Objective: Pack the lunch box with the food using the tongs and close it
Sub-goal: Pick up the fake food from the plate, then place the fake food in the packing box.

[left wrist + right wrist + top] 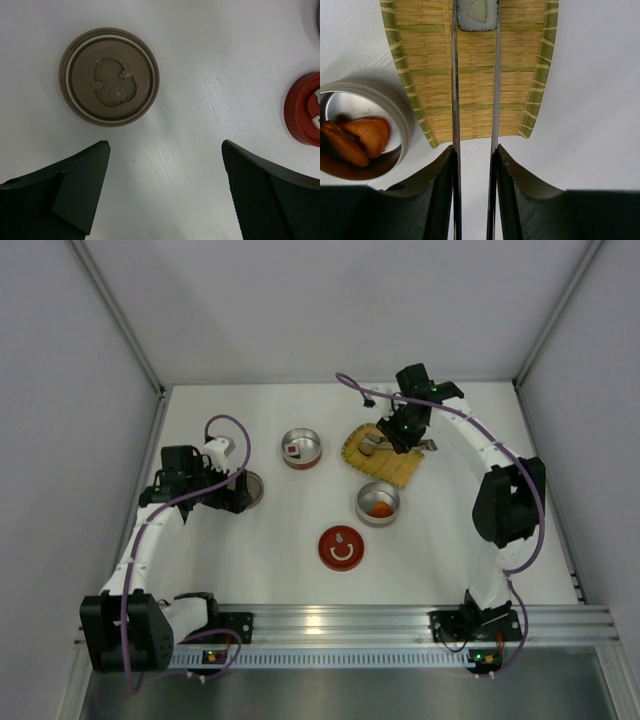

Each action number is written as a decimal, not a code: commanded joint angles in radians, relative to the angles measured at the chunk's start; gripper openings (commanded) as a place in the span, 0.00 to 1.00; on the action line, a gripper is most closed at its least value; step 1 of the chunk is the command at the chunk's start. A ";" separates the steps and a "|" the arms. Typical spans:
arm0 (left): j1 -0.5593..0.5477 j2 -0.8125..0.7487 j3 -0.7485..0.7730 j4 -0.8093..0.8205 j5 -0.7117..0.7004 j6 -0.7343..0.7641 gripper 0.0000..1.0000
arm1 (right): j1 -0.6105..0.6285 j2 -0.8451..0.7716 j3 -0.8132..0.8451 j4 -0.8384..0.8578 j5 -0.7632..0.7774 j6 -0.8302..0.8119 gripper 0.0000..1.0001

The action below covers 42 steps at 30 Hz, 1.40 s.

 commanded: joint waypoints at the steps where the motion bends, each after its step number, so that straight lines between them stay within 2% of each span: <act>1: -0.001 -0.028 0.002 0.025 0.009 0.013 0.98 | 0.050 -0.117 0.032 -0.017 -0.013 0.080 0.03; 3: 0.001 -0.028 0.004 0.022 0.009 0.012 0.98 | 0.079 -0.134 0.034 -0.031 -0.004 0.110 0.00; 8: 0.001 -0.037 0.008 0.016 0.009 0.010 0.98 | 0.148 -0.188 0.054 -0.050 0.042 0.180 0.00; 15: 0.001 -0.042 0.007 0.016 0.014 0.007 0.98 | 0.262 -0.154 0.193 -0.092 0.056 0.205 0.00; 25: 0.001 -0.048 -0.001 0.019 0.012 0.012 0.98 | 0.303 0.012 0.394 -0.120 0.015 0.058 0.00; 35: 0.001 -0.037 -0.027 0.039 0.023 0.018 0.98 | 0.306 0.066 0.411 -0.126 -0.048 -0.083 0.00; 42: 0.001 -0.040 -0.031 0.040 0.024 0.018 0.98 | 0.311 0.105 0.411 -0.126 -0.031 -0.188 0.00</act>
